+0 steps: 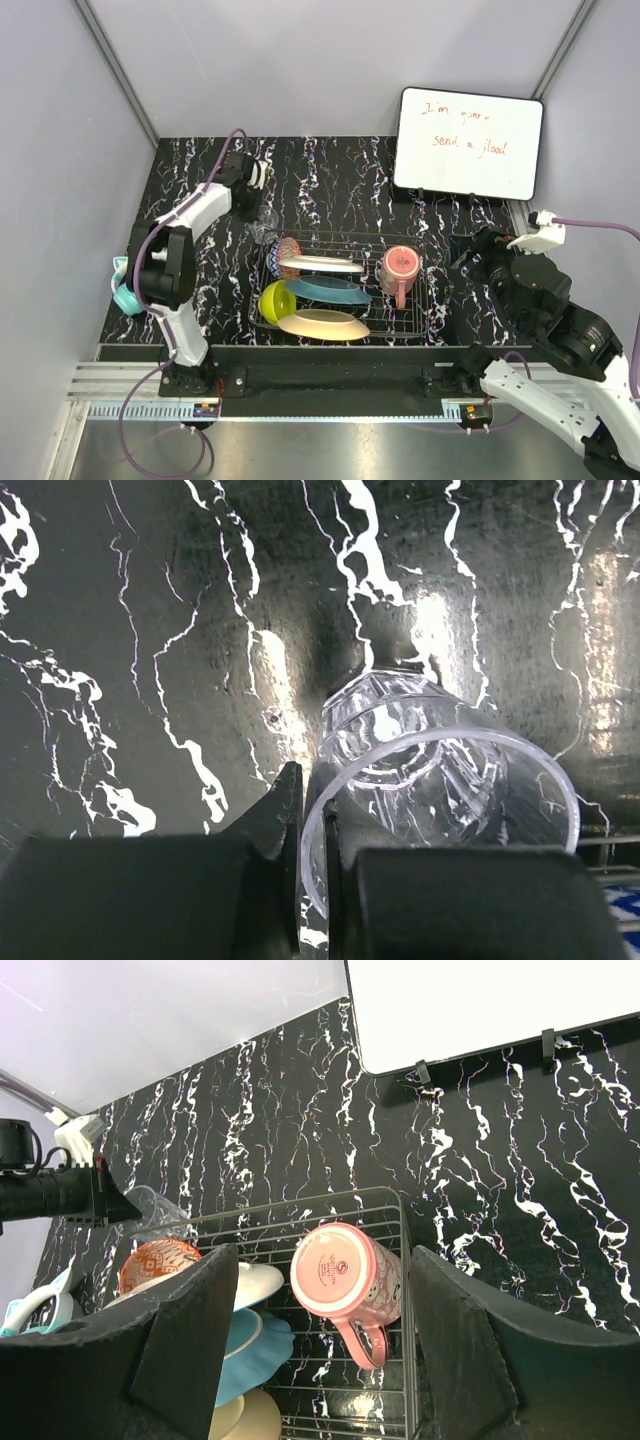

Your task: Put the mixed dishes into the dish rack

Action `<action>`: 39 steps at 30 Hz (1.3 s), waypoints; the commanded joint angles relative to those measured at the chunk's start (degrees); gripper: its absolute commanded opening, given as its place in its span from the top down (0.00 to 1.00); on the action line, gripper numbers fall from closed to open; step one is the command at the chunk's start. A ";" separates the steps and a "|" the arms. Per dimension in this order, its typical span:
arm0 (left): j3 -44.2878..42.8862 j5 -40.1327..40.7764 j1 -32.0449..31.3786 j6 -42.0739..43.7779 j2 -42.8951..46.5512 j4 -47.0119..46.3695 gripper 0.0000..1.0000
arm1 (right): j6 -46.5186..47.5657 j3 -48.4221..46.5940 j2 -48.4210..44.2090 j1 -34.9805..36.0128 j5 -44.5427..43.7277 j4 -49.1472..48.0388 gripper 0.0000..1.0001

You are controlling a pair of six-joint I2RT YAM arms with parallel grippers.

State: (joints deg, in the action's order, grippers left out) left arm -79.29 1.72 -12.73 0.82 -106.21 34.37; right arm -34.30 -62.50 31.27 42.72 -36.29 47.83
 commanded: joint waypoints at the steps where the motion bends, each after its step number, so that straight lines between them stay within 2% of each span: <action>1: 1.15 -3.63 0.08 -2.12 8.20 -1.32 1.00 | 0.73 -0.60 1.25 0.52 1.05 -3.09 0.24; 6: -5.16 -10.32 0.08 -2.14 20.31 4.47 1.00 | 2.40 -0.34 2.39 0.52 4.12 -7.74 0.24; 10: -11.67 -14.63 0.08 0.41 26.57 8.08 1.00 | 3.45 -0.34 4.24 0.61 7.72 -11.88 0.21; 14: -18.25 -16.39 0.16 -0.03 30.71 9.58 1.00 | 3.98 -0.96 6.00 0.52 15.43 -15.66 0.11; 18: -19.15 -21.57 0.95 -4.14 35.79 5.63 1.00 | 4.42 -1.31 8.10 0.52 25.73 -21.80 0.00; 20: -18.71 -28.49 1.22 -6.00 37.21 3.35 1.00 | 3.64 -1.05 8.37 0.52 30.99 -24.35 0.00; 21: -18.54 -35.40 1.31 -8.27 37.83 2.99 1.00 | 2.85 -0.70 8.37 0.52 32.76 -27.93 0.00; 22: -18.28 -38.77 1.31 -9.77 37.92 2.81 1.00 | 2.23 0.79 8.11 0.52 34.43 -30.41 0.00; 23: -17.58 -42.11 1.31 -11.96 38.10 1.42 1.00 | 1.53 1.76 7.93 0.52 36.54 -33.22 0.00; 24: -16.53 -49.11 1.31 -17.29 38.19 -0.25 1.00 | -0.22 2.81 7.67 0.52 38.56 -39.07 0.00; 26: -9.95 -55.82 1.31 -24.86 39.15 -11.12 1.00 | -2.60 5.63 8.28 0.52 42.08 -45.08 0.00; 27: -7.05 -60.90 1.39 -34.82 39.59 -17.08 1.00 | -5.05 6.42 9.59 0.52 43.31 -50.76 0.00; 28: -2.67 -62.69 1.31 -39.62 39.85 -27.50 1.00 | -6.20 7.47 10.47 0.44 45.67 -52.65 0.00; 30: -1.49 -65.42 0.87 -46.84 38.98 -31.89 1.00 | -9.98 8.53 12.75 0.44 47.80 -58.19 0.00; 32: -1.14 -66.84 0.60 -52.11 38.02 -36.98 1.00 | -15.58 11.69 13.64 0.43 49.82 -66.84 0.00; 35: -0.08 -67.98 -0.10 -58.36 37.49 -44.38 1.00 | -21.22 15.56 15.22 0.43 50.88 -74.96 0.00; 39: 0.36 -68.60 -1.24 -61.55 37.48 -49.13 1.00 | -23.44 17.15 18.38 0.35 52.29 -78.67 0.00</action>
State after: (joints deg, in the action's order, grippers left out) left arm -78.15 -61.73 -12.60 -51.16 -70.46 -0.19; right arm -51.62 -45.78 48.18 42.78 12.16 -18.31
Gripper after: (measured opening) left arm 0.079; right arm 0.994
